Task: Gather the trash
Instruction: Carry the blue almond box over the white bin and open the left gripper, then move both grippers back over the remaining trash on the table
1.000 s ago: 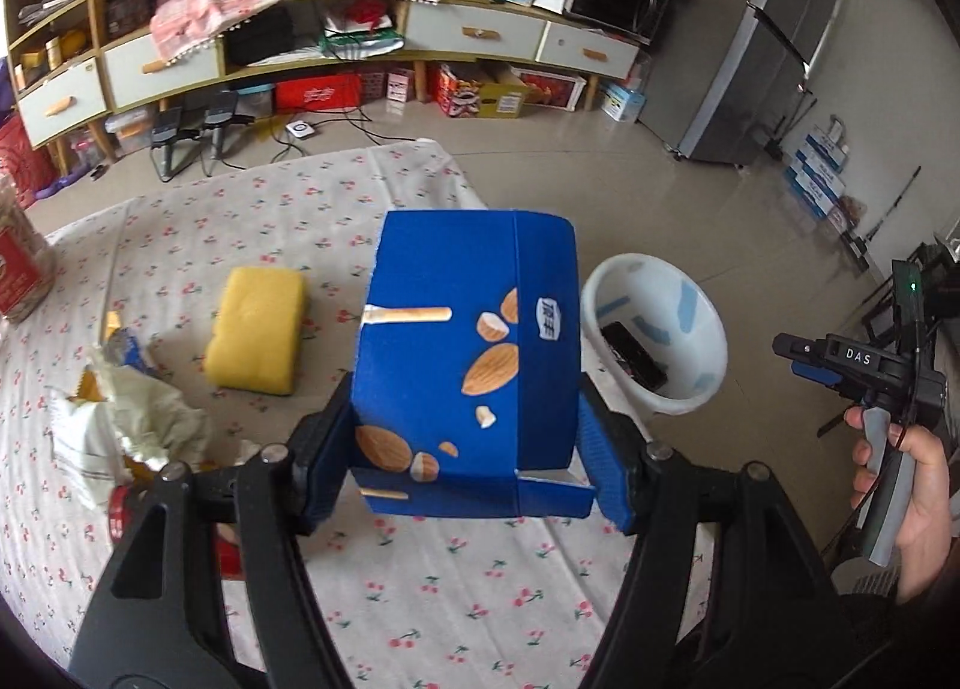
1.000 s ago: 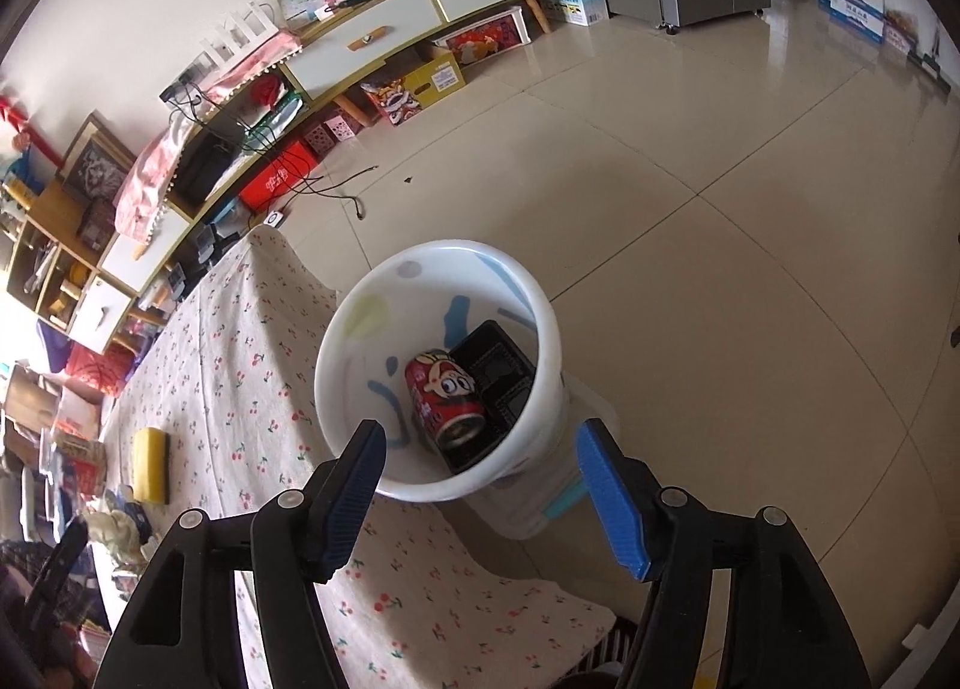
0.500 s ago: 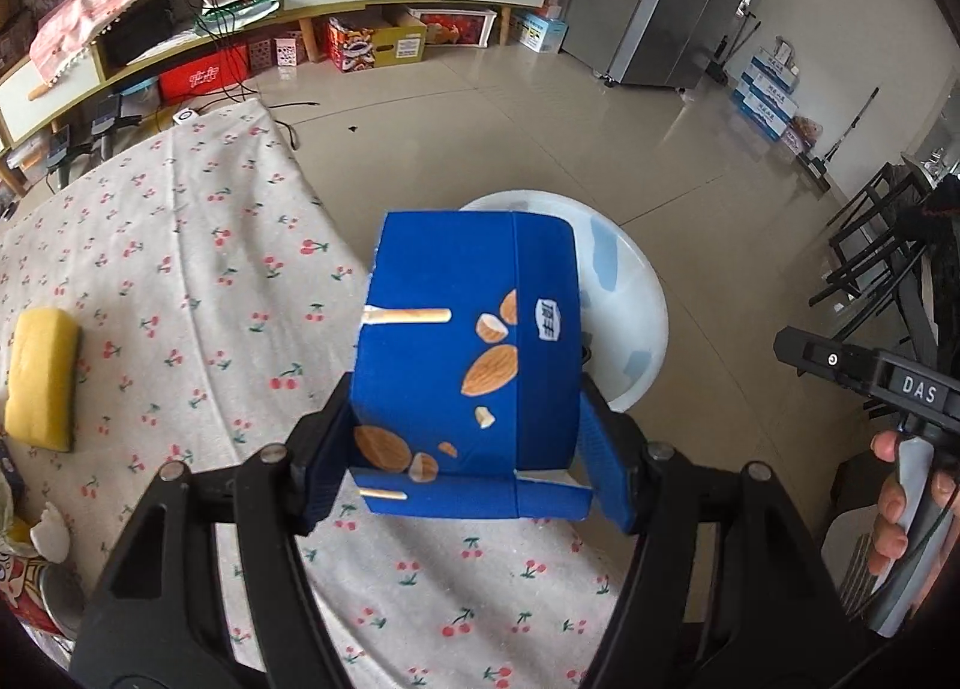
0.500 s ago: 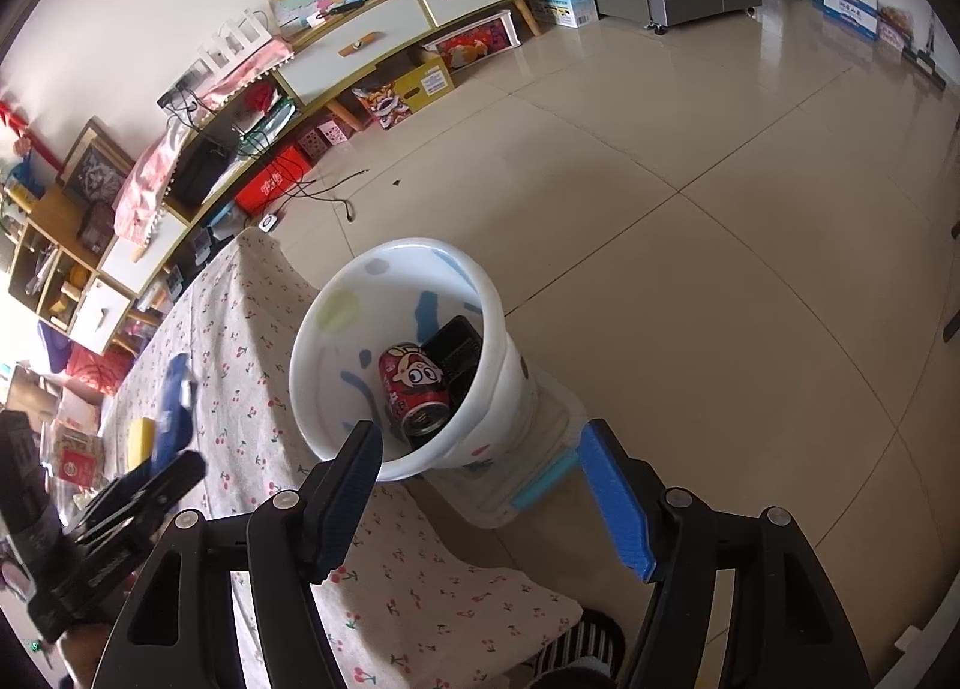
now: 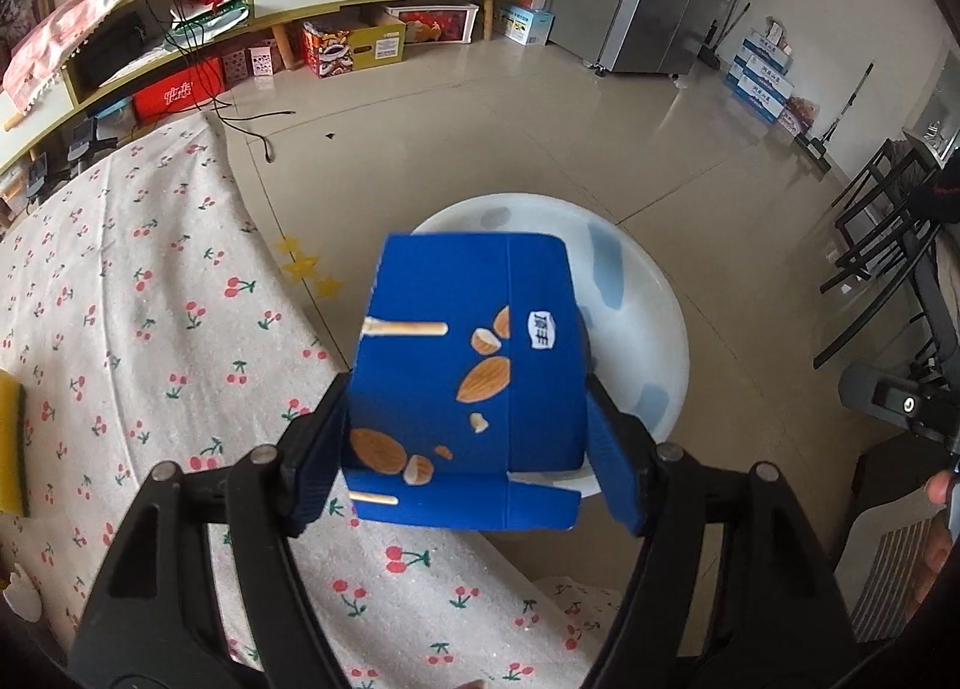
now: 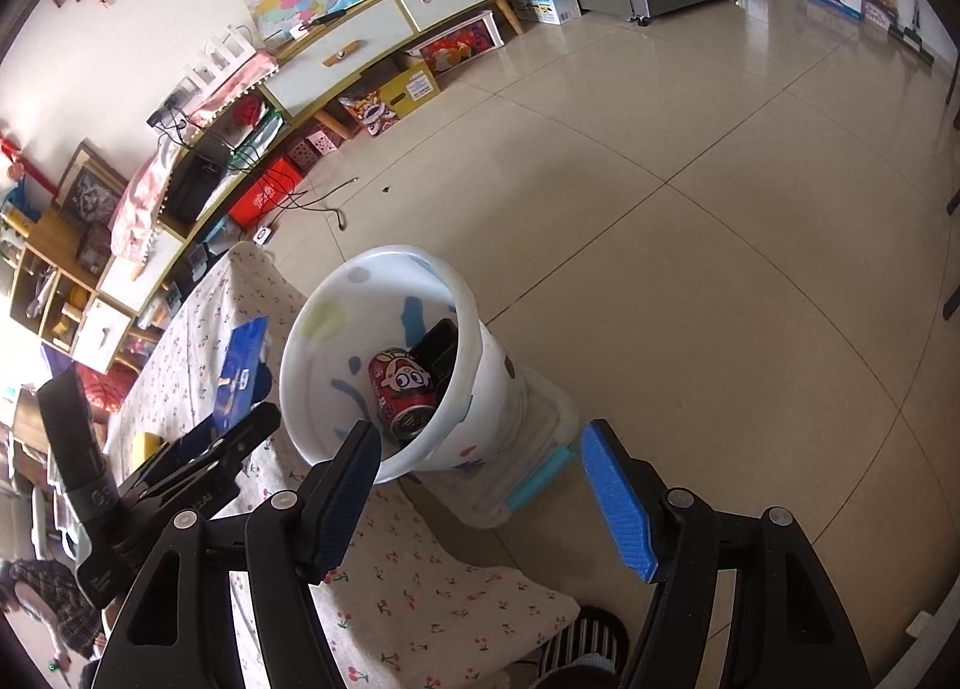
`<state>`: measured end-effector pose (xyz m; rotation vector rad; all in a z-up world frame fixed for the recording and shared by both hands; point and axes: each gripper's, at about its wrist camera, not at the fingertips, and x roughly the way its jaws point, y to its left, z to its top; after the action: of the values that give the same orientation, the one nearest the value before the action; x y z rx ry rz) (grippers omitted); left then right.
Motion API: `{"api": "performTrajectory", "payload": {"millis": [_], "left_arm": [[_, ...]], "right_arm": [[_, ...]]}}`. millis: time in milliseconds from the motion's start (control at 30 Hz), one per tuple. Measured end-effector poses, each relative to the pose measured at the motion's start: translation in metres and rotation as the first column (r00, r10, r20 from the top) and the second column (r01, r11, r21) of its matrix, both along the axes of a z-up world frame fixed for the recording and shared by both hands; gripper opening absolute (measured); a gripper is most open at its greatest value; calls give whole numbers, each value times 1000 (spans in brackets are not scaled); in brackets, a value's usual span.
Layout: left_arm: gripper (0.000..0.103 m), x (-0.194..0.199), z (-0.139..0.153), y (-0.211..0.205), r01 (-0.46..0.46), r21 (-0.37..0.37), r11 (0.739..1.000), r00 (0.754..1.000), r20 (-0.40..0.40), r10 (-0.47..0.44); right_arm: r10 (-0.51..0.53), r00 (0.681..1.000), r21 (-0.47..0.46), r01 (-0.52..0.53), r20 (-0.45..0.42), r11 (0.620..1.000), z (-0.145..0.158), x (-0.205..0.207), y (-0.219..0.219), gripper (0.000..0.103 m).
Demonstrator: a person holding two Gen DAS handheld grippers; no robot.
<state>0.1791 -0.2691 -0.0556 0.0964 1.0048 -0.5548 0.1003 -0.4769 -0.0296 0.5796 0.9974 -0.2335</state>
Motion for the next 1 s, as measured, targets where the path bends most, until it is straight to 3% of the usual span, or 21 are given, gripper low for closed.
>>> {"api": "performTrajectory", "payload": {"millis": [133,433,1000], "left_arm": [[85,-1,4,10,-22,-25,999,1000,-15,22],[86,-5,19,44,-45,-41,998,999,-17,44],[92,-28,45,147,-150,-31,988,989,8,150]], "right_arm": [[0,1000,0,0,0,1000,0,0,1,71],[10,1000,-8,-10,3,1000,2,6,8,71],[78,997,-43,-78,10,996,14,20,43,72]]}}
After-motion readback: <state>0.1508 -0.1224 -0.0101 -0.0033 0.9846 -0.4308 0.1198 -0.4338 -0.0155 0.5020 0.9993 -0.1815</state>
